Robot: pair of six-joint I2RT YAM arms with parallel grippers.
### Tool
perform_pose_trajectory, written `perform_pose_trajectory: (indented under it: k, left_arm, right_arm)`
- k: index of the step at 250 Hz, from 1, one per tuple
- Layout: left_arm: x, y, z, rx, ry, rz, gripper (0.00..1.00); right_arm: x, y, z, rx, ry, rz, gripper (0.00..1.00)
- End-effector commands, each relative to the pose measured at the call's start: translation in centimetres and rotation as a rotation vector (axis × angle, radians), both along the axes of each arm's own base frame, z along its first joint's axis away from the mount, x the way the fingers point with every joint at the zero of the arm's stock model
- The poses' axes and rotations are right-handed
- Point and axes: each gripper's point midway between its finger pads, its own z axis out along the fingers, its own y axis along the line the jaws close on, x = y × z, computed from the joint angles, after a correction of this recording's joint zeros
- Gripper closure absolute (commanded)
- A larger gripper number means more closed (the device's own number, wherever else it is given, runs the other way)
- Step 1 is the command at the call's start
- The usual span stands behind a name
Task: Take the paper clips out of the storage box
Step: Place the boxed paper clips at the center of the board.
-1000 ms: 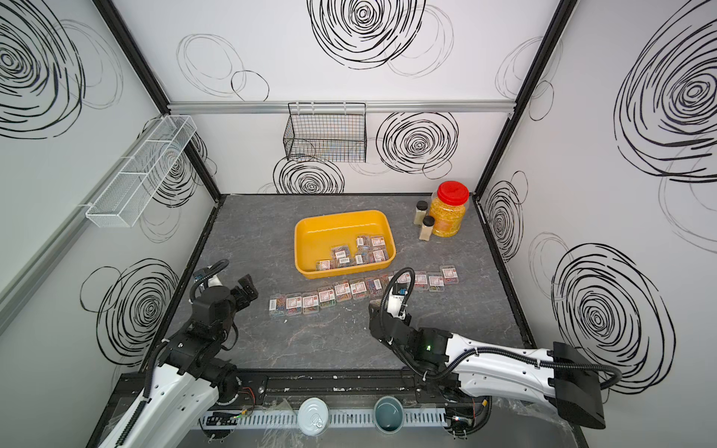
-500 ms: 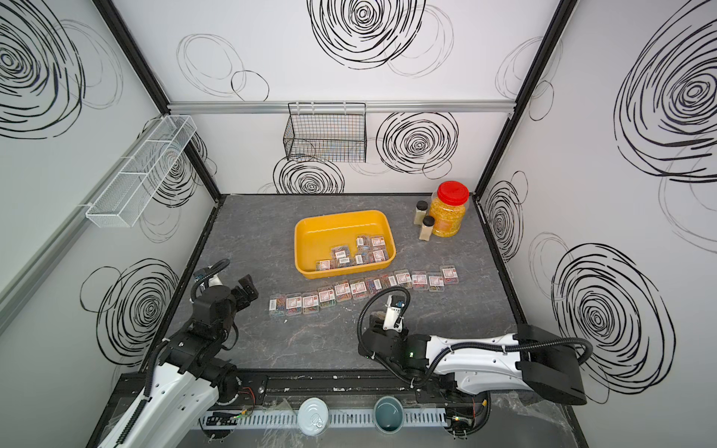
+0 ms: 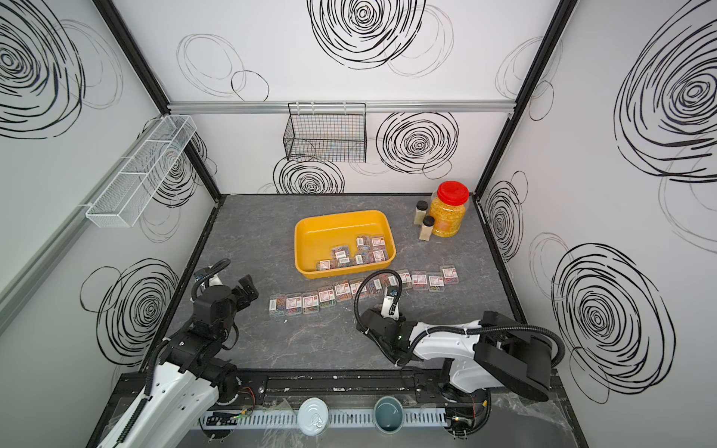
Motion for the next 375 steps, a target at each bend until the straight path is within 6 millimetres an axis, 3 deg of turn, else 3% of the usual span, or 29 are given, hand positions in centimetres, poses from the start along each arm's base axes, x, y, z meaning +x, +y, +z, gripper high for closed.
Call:
perform_pose_trajectory:
  k: [1,51,100,120,176,224,268,343,375]
  left_arm:
    - [0.2,0.3,0.3,-0.003,-0.01,0.021,0.01]
    - [0.2,0.3,0.3,-0.002,-0.007,0.022,0.01]
    - [0.2,0.3,0.3,-0.001,-0.008,0.02,0.01]
    - [0.2,0.3,0.3,-0.002,-0.01,0.016,0.01]
    - [0.2,0.3,0.3,-0.002,-0.008,0.021,0.01]
    - [0.3,0.2,0.3,-0.003,-0.007,0.011,0.01]
    - [0.2,0.2,0.4,-0.005,-0.013,0.01,0.01]
    - [0.4,-0.9,1.5,-0.033,-0.065,-0.052,0.01]
    - [1.1,-2.2,2.0,-0.088,-0.111,-0.107,0.04]
  right_arm:
    - [1.1,1.3,0.8,-0.025,-0.034,0.069,0.67]
    - [1.6,1.4,0.2,-0.048,-0.026,0.106,0.6]
    - [2.3,1.4,0.3,-0.079,-0.036,0.115,0.59]
    - [2.3,1.4,0.6,-0.081,-0.044,0.122,0.51]
    - [2.3,1.4,2.3,-0.056,-0.076,0.125,0.23]
    - [2.3,1.5,5.2,0.017,-0.109,0.107,0.2]
    - [2.1,1.9,10.4,0.135,-0.16,0.083,0.17]
    - [1.4,4.3,25.2,0.48,-0.377,0.216,0.09]
    - [1.1,5.2,28.8,0.541,-0.447,0.279,0.0]
